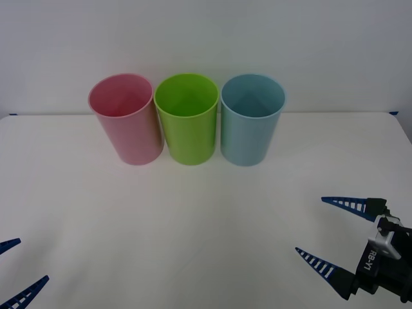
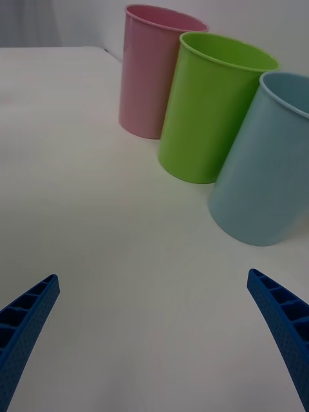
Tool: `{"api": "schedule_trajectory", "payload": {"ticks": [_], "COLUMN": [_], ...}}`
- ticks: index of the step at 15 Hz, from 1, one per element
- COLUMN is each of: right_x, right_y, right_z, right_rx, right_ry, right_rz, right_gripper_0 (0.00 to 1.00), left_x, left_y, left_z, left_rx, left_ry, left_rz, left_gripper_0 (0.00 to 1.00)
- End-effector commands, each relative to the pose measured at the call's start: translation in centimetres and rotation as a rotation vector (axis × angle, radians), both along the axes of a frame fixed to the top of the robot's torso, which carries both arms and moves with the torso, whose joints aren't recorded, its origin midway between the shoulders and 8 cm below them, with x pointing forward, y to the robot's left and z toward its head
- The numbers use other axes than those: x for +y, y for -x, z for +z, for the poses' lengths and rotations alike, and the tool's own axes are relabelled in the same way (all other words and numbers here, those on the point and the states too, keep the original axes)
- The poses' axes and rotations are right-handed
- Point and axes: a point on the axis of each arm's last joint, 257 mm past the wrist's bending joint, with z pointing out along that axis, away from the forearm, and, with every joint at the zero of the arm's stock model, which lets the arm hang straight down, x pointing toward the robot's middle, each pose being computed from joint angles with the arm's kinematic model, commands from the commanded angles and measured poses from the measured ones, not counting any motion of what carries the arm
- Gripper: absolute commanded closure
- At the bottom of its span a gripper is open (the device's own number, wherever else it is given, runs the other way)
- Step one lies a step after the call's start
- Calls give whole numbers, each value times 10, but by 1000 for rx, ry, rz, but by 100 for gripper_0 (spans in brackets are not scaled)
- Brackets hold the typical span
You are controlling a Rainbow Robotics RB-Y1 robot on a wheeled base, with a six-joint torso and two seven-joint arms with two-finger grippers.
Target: Put cans in the blue bin and PET bottles in the pink bin and trash in the green bin.
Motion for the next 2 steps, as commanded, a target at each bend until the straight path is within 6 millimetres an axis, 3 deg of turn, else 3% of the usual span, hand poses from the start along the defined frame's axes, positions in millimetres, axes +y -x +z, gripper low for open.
{"api": "schedule_trajectory", "payload": {"ticks": [1,2], "right_x": [-1,-1], "right_y": [1,1], "right_z": [-2,-2], "right_rx": [5,5], "right_ry": [8,8], "right_rz": [2,2], "right_gripper_0": [0,0], "left_x": [0,0], "left_y": [0,0], "left_z": [0,0], "left_rx": [0,0], "left_ry": [0,0], "left_rz": [0,0], "left_gripper_0": [0,0]}}
